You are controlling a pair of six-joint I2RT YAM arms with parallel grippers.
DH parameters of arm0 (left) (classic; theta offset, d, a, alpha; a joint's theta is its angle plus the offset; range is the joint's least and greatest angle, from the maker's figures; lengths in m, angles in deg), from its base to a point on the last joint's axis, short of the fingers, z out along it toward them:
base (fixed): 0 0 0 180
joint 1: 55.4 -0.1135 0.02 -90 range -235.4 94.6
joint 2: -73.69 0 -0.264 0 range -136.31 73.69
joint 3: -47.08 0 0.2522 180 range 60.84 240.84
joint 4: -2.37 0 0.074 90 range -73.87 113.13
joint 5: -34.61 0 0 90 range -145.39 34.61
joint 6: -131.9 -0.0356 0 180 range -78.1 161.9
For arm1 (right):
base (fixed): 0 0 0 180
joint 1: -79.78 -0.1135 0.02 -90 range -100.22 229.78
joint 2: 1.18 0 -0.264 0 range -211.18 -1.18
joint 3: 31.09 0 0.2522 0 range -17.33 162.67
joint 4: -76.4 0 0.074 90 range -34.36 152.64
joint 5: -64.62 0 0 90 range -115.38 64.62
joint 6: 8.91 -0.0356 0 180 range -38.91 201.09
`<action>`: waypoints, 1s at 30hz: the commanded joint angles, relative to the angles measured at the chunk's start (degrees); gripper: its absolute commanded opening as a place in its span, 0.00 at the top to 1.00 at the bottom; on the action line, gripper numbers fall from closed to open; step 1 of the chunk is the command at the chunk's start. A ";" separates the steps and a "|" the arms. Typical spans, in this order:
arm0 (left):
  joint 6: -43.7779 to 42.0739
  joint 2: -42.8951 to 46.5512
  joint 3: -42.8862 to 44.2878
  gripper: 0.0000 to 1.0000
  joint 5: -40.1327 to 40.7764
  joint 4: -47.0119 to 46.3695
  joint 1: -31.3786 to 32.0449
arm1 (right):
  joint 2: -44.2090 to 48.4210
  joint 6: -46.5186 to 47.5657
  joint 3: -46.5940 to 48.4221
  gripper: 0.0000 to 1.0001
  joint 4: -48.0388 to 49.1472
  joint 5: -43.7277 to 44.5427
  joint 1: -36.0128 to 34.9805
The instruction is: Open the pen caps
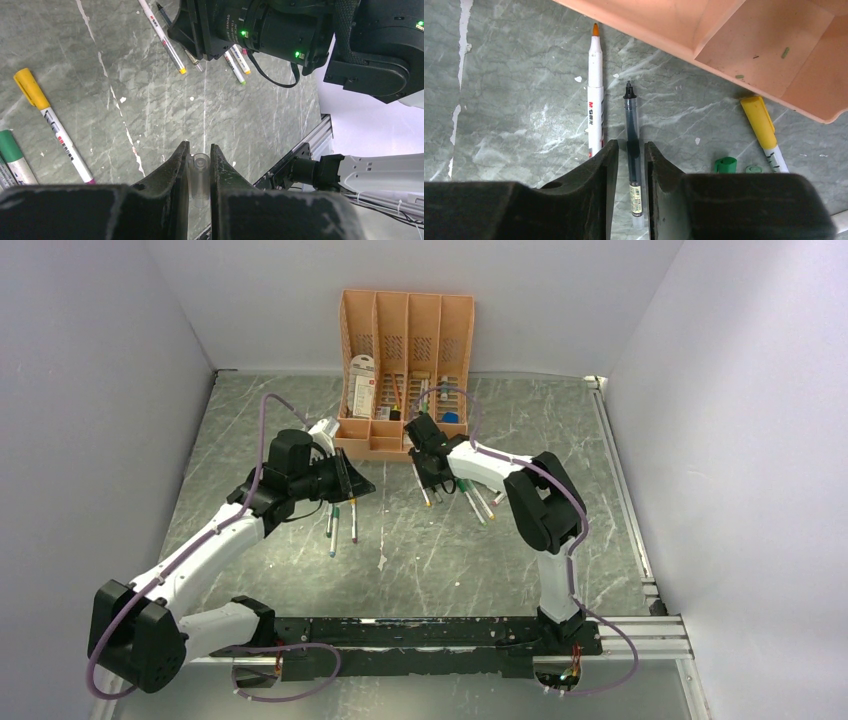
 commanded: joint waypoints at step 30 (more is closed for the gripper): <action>-12.78 -29.71 21.12 0.92 31.83 22.56 -7.29 | 30.20 -3.98 -13.49 0.51 -0.57 -8.54 1.00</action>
